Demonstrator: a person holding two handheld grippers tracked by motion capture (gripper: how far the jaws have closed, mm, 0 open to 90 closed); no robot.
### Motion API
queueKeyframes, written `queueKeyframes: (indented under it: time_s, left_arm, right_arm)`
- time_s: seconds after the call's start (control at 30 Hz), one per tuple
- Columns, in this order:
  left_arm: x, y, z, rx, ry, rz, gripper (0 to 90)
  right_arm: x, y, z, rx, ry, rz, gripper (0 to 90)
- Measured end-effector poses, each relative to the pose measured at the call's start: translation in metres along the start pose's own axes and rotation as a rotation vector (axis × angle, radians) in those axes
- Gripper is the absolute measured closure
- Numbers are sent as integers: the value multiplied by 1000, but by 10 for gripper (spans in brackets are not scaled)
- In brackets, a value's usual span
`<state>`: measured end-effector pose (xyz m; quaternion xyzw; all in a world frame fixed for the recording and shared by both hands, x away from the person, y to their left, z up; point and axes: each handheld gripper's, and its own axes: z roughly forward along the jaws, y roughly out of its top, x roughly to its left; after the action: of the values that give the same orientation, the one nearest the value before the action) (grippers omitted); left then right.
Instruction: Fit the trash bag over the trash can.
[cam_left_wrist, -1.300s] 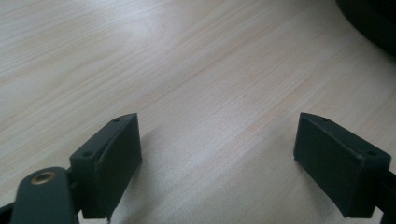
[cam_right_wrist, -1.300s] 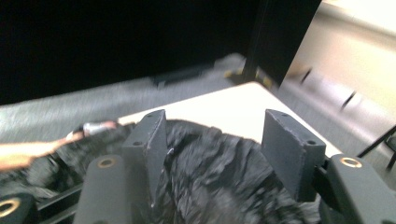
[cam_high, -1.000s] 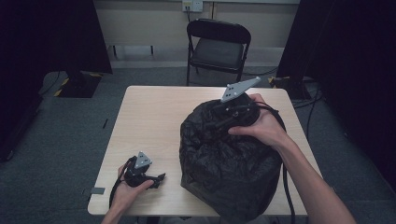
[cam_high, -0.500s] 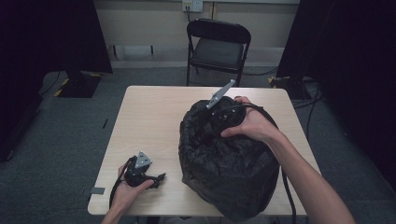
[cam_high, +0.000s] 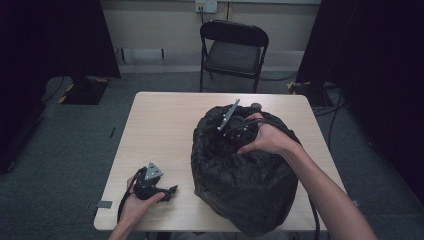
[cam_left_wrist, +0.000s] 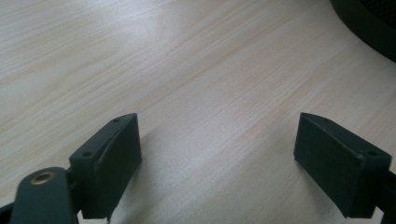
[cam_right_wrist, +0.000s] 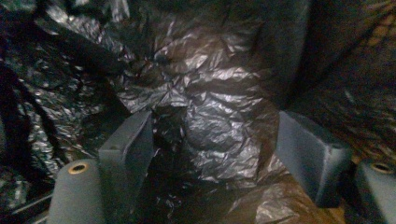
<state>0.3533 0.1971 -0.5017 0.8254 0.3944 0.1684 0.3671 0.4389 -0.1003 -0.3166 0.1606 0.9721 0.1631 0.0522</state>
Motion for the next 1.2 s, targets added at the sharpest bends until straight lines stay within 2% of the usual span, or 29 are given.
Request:
queueKeyframes:
  time_s: [0.03,0.1,0.2,0.27,0.33,0.4,0.47,0.53,0.67,0.73,0.87,0.97,1.1,1.2]
  left_arm:
    - [0,0,0,0,-1,-1,145]
    - [0,0,0,0,-1,-1,145]
    - [0,0,0,-1,0,-1,145]
    - [0,0,0,-1,0,-1,145]
    - [0,0,0,-1,0,-1,145]
    - [0,0,0,-1,0,-2,145]
    - [0,0,0,-1,0,-2,145]
    - [0,0,0,-1,0,-1,145]
    - [0,0,0,-1,0,-2,145]
    - [0,0,0,-1,0,-1,145]
    - [0,0,0,-1,0,-1,145]
    - [0,0,0,-1,-1,-1,145]
    - [0,0,0,0,-2,2,144]
    - [0,0,0,0,-2,-1,144]
  right_arm:
    - [1,-1,1,10,4,-7,279]
    - [2,-1,1,15,16,12,282]
    - [1,1,-8,-92,56,49,329]
    - [2,2,-14,-158,76,50,328]
    - [0,2,-21,-198,97,66,334]
    - [0,2,-28,-229,91,82,334]
    - [1,2,-36,-262,113,85,322]
    - [1,3,-44,-309,114,73,308]
    - [0,2,-60,-378,112,63,332]
    - [-1,0,-68,-415,95,55,363]
    - [-2,-4,-83,-507,99,48,420]
    - [0,-8,-96,-586,119,30,434]
    - [12,-14,-112,-659,123,-39,434]
    - [22,-20,-122,-679,145,-95,437]
